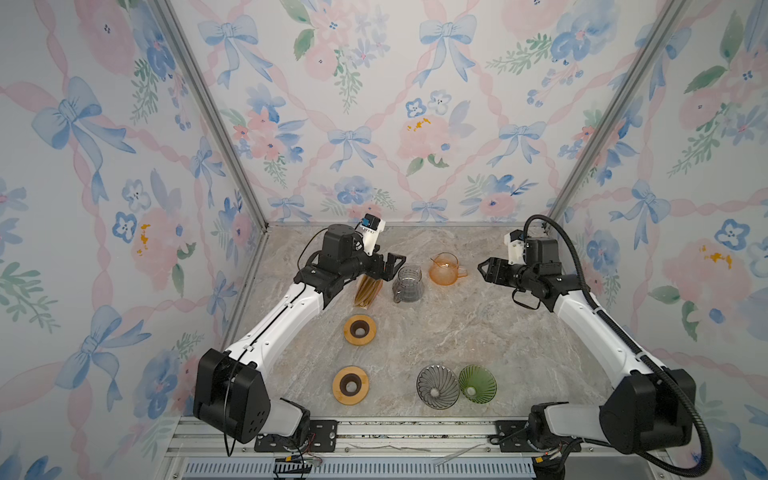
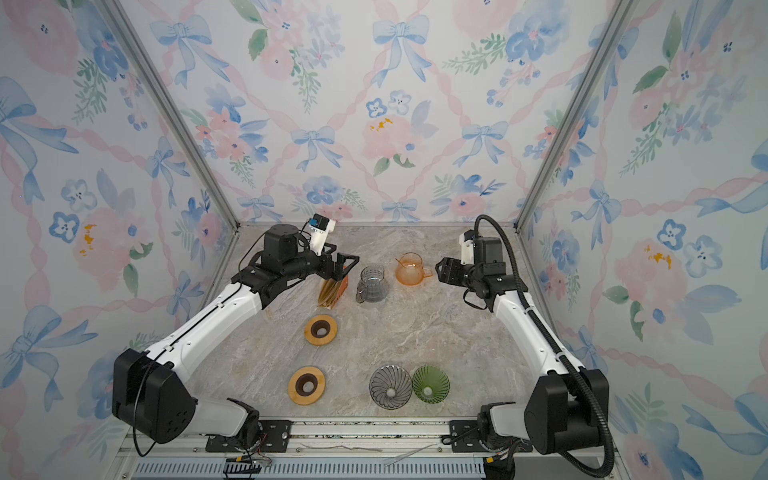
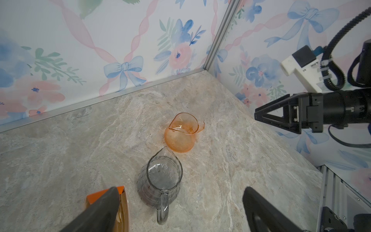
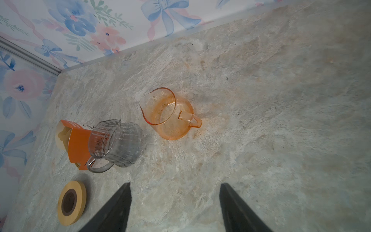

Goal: Place the coffee filter in the dripper

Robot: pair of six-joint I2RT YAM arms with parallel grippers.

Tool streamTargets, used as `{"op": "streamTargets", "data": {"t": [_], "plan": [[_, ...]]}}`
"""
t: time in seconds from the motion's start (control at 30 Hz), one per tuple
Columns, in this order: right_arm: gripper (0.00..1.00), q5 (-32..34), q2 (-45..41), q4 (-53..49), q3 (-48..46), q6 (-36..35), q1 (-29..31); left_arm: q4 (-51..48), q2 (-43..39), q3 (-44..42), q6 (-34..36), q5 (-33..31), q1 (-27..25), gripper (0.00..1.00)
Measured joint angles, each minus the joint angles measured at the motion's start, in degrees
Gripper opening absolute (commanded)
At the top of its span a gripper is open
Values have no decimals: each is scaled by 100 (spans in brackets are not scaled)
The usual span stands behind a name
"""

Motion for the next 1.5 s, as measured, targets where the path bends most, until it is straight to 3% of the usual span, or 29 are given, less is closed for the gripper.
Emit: {"op": "streamTargets", "data": {"t": [0.2, 0.7, 1.5], "plan": [[57, -186, 1038, -280, 953, -334, 72, 24, 37, -164, -4, 120, -4, 98], [58, -896, 2782, -866, 2122, -1755, 63, 48, -179, -367, 90, 166, -116, 98], [53, -376, 3766, -1569, 3110, -2667, 133, 92, -289, -382, 107, 114, -133, 98]]}}
